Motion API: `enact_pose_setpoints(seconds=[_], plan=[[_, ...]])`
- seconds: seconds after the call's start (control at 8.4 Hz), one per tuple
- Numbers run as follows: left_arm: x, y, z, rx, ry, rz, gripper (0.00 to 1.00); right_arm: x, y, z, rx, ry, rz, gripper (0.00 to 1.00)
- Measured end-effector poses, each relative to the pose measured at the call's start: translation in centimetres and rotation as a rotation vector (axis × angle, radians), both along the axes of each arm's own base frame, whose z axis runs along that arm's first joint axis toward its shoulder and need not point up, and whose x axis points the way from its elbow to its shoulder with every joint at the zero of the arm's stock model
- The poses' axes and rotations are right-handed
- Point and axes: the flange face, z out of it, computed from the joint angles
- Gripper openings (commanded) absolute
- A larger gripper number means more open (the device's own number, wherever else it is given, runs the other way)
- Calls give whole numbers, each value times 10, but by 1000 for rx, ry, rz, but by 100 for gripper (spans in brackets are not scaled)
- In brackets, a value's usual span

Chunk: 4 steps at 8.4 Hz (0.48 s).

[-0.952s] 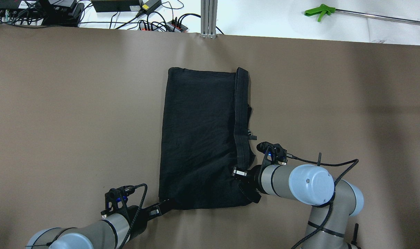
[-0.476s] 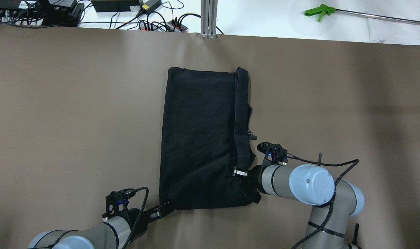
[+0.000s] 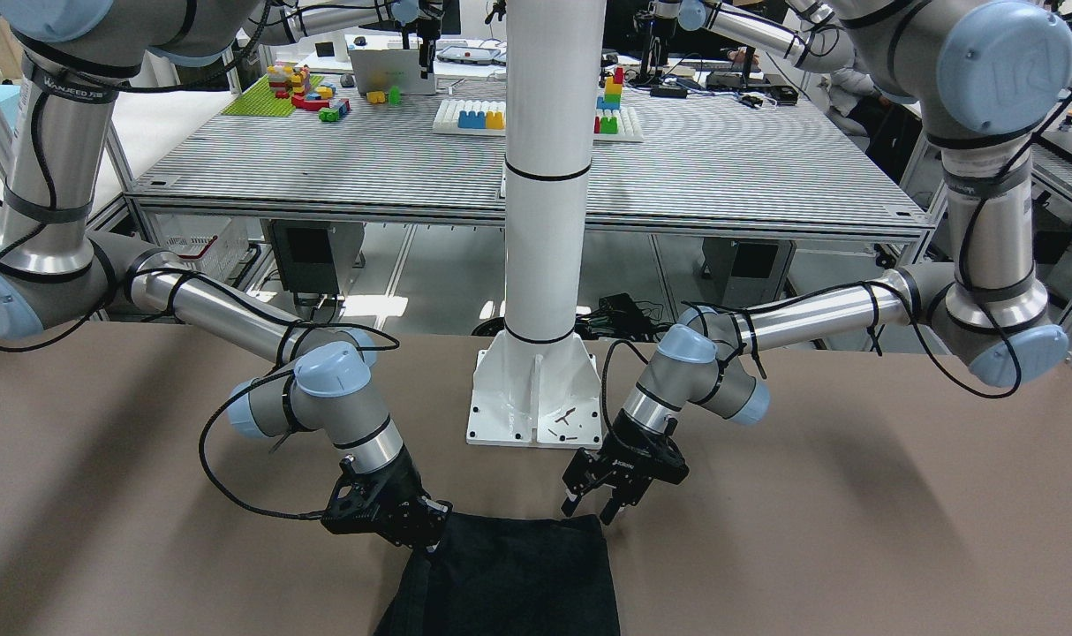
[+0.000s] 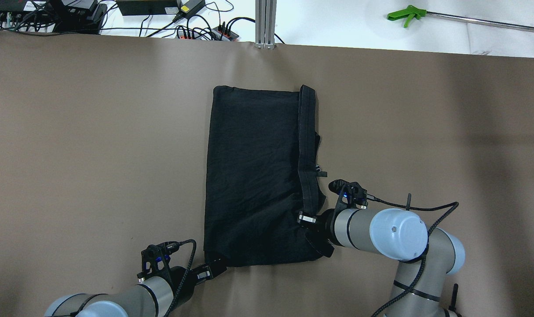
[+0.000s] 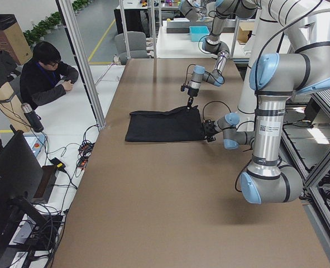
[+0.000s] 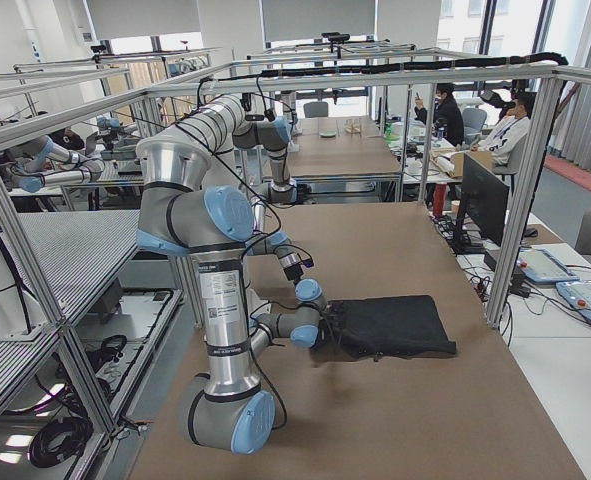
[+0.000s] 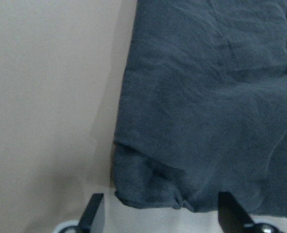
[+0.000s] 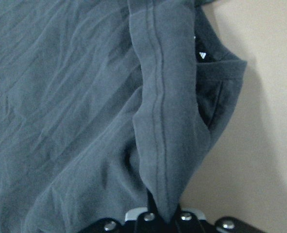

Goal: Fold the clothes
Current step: 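Move the left gripper to the bundle's near corner and grasp it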

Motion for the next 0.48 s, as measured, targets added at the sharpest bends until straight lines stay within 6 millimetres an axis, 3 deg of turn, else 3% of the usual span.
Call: enact_pose_setpoints(seconds=[0.12,0.36,0.48], plan=[[-2,-4,0,-1,0,-7,53,0,0,-1,1,-1,0,0],[-5,-11,2,-2,-2,-20,58,-1,1,-1,1,-1,-1,0],[-4,-13,5,-2,-9,-22,55,-1,1,-1,1,-1,-2,0]])
